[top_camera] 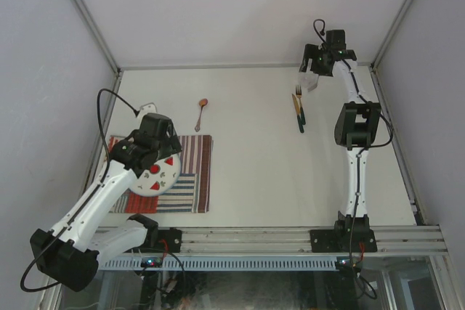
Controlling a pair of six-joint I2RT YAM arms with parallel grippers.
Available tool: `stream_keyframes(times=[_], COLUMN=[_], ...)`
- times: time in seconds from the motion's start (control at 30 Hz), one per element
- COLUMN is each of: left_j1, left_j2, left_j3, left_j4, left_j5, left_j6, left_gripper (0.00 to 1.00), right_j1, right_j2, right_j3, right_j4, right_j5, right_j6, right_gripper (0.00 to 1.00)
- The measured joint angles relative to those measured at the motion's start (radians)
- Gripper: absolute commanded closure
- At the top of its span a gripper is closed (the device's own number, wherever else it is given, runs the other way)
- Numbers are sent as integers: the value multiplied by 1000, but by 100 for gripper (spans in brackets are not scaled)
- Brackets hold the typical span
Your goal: Set the dinner table for one person
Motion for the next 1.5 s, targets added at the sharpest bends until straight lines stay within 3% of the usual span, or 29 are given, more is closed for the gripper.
stream_keyframes(times=[0.37,0.53,0.93,1.5], left_j1=[0,0,0,0], left_j2=[24,29,38,32], left_j3=[0,-1,-16,-52], left_j4=[3,13,23,23], left_j5=[-5,-5,-5,-5], left_j6=[-2,-2,-2,-20], left_gripper=[25,25,25,25], right_j1=[18,47,85,83], right_j2=[-64,-106,-67,-2], right_j3=[-93,-92,2,-21], right_j4=[76,96,107,94], right_j5=[30,35,-11,-26], right_j6=[-6,-16,-27,-32], right_gripper=[17,12,13,25])
